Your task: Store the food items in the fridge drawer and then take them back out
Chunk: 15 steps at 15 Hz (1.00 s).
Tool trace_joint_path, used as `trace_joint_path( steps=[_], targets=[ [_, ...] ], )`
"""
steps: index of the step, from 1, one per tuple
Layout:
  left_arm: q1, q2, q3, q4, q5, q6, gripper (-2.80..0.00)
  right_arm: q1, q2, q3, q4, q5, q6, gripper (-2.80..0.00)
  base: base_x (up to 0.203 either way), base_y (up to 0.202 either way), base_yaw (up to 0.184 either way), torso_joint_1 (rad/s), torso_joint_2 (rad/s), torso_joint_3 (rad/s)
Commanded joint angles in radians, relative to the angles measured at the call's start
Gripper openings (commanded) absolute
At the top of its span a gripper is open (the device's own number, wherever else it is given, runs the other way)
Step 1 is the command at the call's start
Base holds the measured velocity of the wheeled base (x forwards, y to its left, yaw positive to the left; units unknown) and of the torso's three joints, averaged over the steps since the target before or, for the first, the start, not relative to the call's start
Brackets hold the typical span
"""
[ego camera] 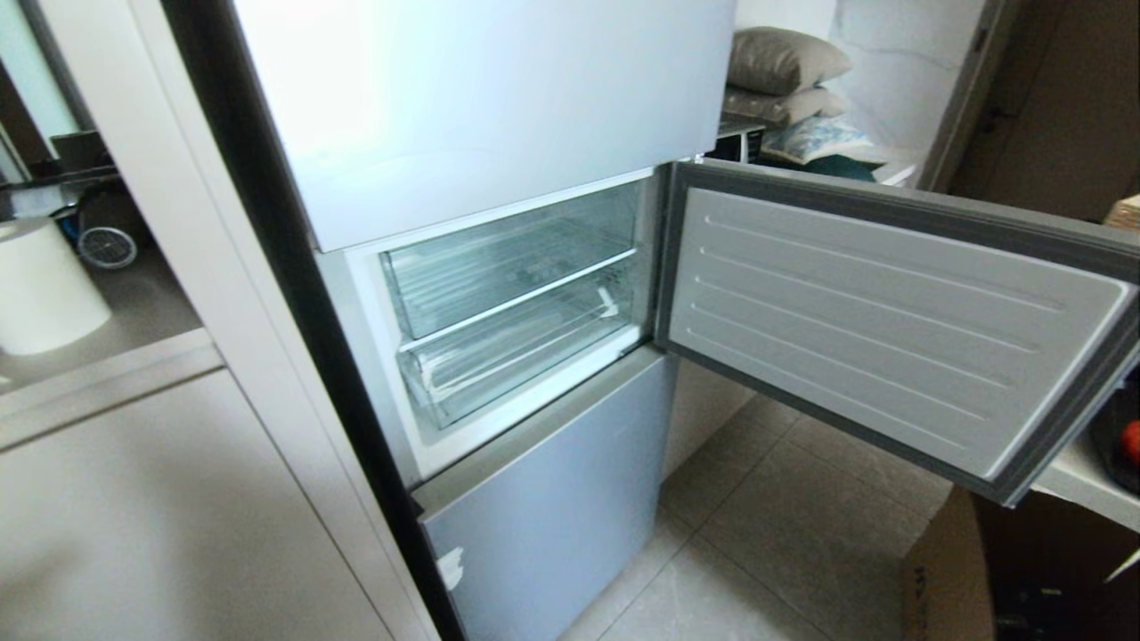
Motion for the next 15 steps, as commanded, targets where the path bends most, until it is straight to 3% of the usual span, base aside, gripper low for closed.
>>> trace_joint_path(
  steps=[1, 15],
  targets=[
    [0.0, 0.0, 0.0, 0.0, 0.0, 0.0, -2.8, 0.0, -0.001, 0.0, 0.0, 0.0, 0.0, -2.8, -0.004, -0.011, 0.178, 0.002, 0.0, 0.003],
    [0.0, 0.0, 0.0, 0.0, 0.0, 0.0, -2.8, 0.0, 0.0, 0.0, 0.0, 0.0, 0.001, -2.8, 0.0, -0.01, 0.175, 0.003, 0.0, 0.002]
  ],
)
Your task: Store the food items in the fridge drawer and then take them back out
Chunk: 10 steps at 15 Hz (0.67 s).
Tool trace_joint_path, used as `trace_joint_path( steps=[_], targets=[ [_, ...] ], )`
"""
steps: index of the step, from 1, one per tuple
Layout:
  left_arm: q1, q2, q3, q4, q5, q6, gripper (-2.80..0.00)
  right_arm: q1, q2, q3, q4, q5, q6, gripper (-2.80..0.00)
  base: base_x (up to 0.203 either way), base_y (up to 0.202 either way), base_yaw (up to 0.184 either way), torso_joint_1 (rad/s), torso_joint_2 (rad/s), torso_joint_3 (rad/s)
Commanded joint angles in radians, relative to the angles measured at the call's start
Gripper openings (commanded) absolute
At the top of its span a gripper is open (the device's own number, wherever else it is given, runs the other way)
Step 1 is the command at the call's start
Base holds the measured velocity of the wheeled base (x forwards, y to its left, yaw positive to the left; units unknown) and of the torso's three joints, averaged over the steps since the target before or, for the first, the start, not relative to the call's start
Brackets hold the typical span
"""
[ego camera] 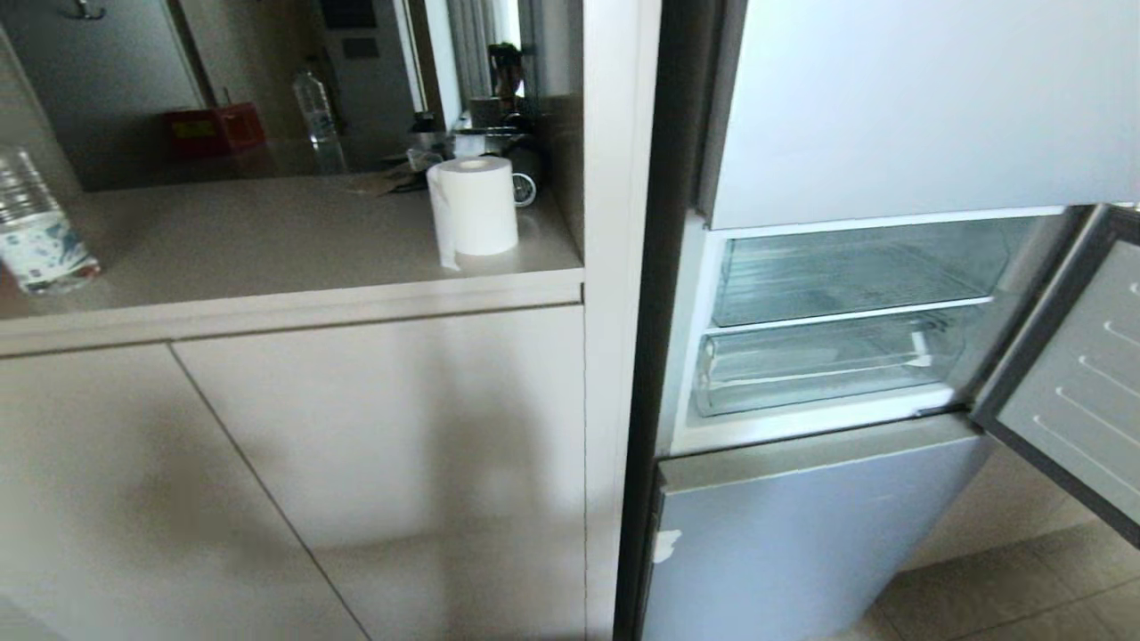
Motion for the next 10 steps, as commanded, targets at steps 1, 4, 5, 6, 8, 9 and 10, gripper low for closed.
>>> trace_joint_path(
  steps=[1, 4, 5, 6, 8, 9, 10],
  targets=[
    [0.0, 0.0, 0.0, 0.0, 0.0, 0.0, -2.8, 0.0, -0.001, 0.0, 0.0, 0.0, -0.004, -2.8, 0.004, -0.007, 0.17, -0.003, 0.0, 0.004],
    [0.0, 0.0, 0.0, 0.0, 0.0, 0.0, -2.8, 0.0, -0.001, 0.0, -0.001, 0.0, -0.004, -2.8, 0.0, -0.008, 0.161, 0.006, 0.0, 0.0],
    [0.0, 0.0, 0.0, 0.0, 0.0, 0.0, -2.8, 0.0, -0.001, -0.001, 0.0, 0.0, -0.009, -2.8, -0.002, -0.007, 0.1, 0.002, 0.0, 0.002],
    [0.0, 0.0, 0.0, 0.0, 0.0, 0.0, -2.8, 0.0, 0.0, 0.0, 0.0, 0.0, -0.012, -2.8, 0.0, -0.005, 0.051, -0.001, 0.0, 0.001],
    [0.0, 0.0, 0.0, 0.0, 0.0, 0.0, -2.8, 0.001, 0.03, 0.0, -0.001, 0.0, -0.008, -2.8, 0.0, 0.0, 0.0, 0.0, 0.0, 0.0],
    [0.0, 0.0, 0.0, 0.0, 0.0, 0.0, -2.8, 0.001, 0.067, 0.0, -0.001, 0.0, -0.006, -2.8, 0.0, 0.0, 0.0, 0.0, 0.0, 0.0],
    [0.0, 0.0, 0.0, 0.0, 0.0, 0.0, -2.8, 0.001, 0.115, -0.004, -0.006, 0.001, -0.003, -2.8, 0.0, 0.0, 0.0, 0.0, 0.0, 0.0]
  ],
)
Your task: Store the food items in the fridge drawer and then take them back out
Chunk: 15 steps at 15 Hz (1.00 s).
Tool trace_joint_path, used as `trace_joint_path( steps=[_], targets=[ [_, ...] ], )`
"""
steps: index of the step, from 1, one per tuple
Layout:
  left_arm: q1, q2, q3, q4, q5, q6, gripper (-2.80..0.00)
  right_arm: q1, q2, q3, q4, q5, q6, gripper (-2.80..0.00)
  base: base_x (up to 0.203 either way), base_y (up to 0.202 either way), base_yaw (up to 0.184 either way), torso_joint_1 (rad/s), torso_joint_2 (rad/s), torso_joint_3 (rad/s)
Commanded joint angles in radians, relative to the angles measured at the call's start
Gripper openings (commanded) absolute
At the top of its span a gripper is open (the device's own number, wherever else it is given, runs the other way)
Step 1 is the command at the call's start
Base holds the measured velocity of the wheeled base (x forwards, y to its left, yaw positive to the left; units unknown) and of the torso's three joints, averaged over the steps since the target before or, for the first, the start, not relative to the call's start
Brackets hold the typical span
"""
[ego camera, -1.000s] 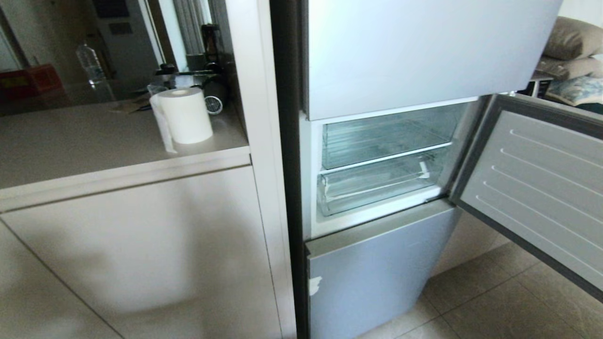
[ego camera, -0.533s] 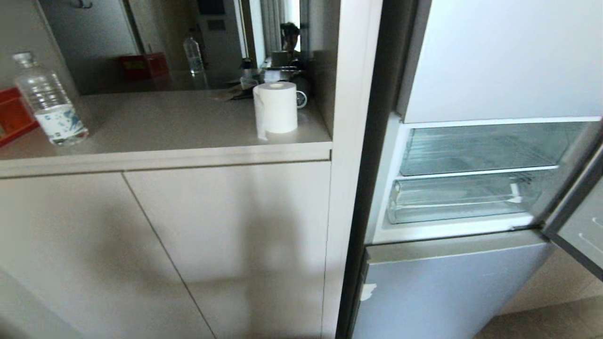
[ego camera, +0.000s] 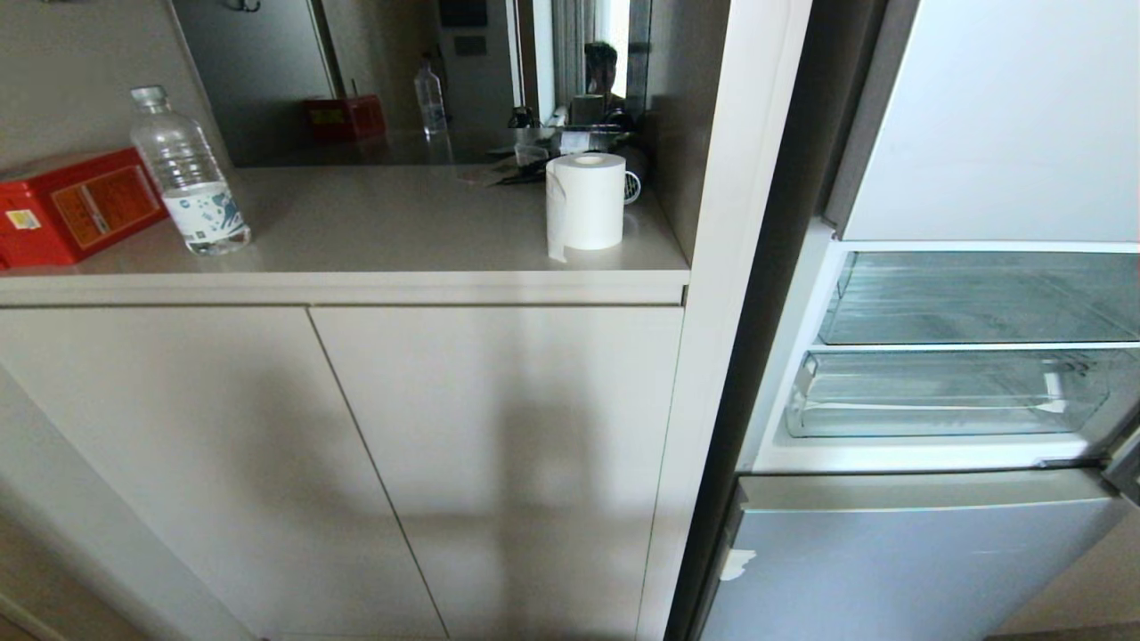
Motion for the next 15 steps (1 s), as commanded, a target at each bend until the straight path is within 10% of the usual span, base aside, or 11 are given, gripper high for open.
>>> trace_joint_path(
  steps=[1, 15],
  targets=[
    [0.001, 0.0, 0.0, 0.0, 0.0, 0.0, -2.8, 0.0, 0.142, -0.015, -0.033, 0.001, 0.006, -2.8, 0.0, 0.0, 0.0, 0.0, 0.0, 0.0],
    [0.001, 0.0, 0.0, 0.0, 0.0, 0.0, -2.8, -0.011, 1.525, -0.321, -0.833, 0.14, 0.22, -2.8, 0.0, 0.0, 0.0, 0.0, 0.0, 0.0]
  ],
)
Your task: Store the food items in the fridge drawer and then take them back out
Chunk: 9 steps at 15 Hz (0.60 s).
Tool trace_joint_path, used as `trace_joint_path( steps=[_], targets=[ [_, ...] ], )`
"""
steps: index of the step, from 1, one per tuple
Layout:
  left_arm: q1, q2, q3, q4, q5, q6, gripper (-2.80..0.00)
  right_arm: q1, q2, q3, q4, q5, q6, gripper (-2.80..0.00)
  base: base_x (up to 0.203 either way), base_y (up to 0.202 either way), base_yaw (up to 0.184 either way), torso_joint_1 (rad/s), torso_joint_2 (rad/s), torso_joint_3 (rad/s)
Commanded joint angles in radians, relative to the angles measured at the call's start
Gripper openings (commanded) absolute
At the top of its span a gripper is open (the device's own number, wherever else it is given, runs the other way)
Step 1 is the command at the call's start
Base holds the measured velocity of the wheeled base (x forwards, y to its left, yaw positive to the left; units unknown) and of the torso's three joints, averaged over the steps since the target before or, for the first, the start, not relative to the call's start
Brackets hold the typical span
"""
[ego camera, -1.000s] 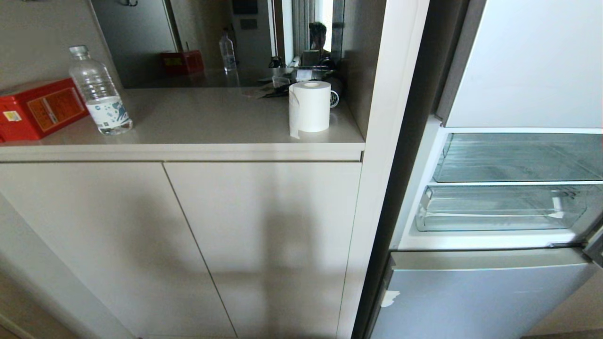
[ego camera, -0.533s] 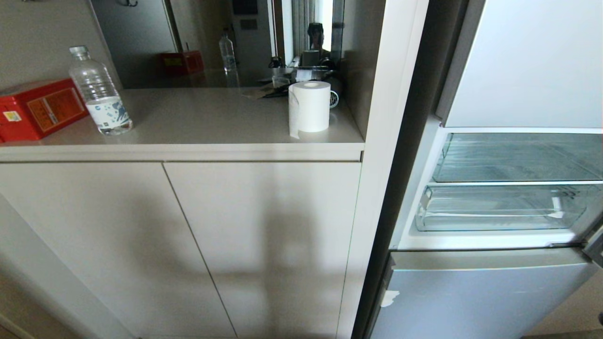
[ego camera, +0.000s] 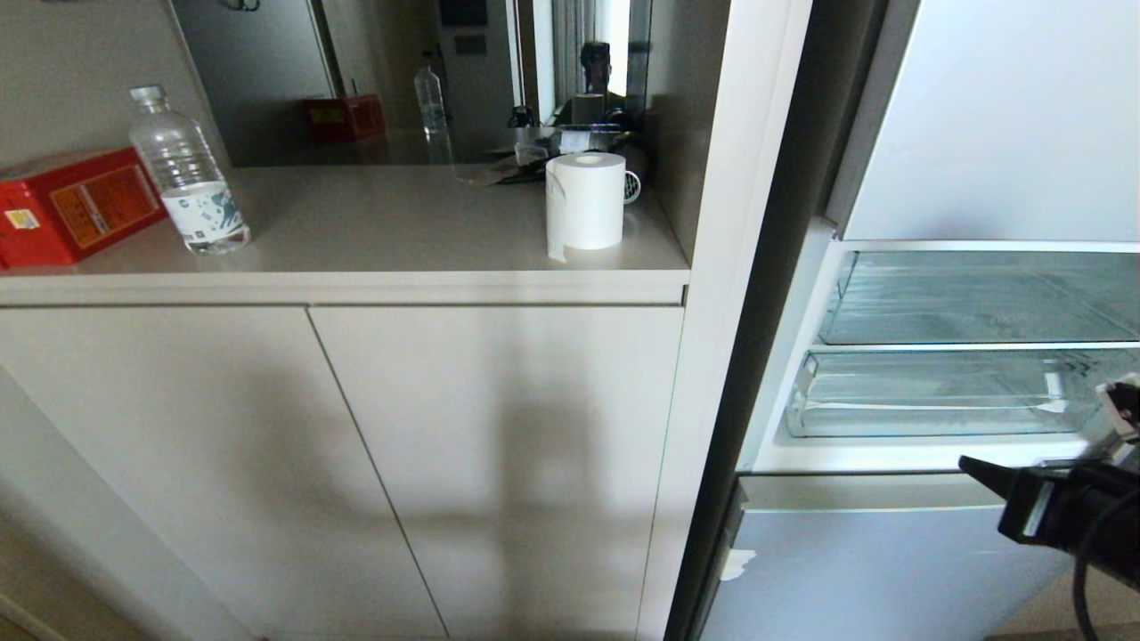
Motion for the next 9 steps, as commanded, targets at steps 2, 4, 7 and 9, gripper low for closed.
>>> trace_joint_path(
  steps=[2, 4, 7, 9],
  targets=[
    [0.0, 0.0, 0.0, 0.0, 0.0, 0.0, -2.8, 0.003, 0.33, -0.089, -0.177, 0.005, -0.023, 0.0, 0.0, 0.0, 0.0, 0.0, 0.0, 0.0],
    [0.0, 0.0, 0.0, 0.0, 0.0, 0.0, -2.8, 0.005, 0.403, -0.125, -0.223, 0.009, -0.075, 0.0, 0.0, 0.0, 0.0, 0.0, 0.0, 0.0],
    [0.0, 0.0, 0.0, 0.0, 0.0, 0.0, -2.8, 0.006, 0.516, -0.142, -0.398, 0.021, -0.095, 0.0, 0.0, 0.0, 0.0, 0.0, 0.0, 0.0],
    [0.0, 0.0, 0.0, 0.0, 0.0, 0.0, -2.8, 0.008, 0.57, -0.134, -0.506, 0.021, -0.129, 0.0, 0.0, 0.0, 0.0, 0.0, 0.0, 0.0]
  ],
)
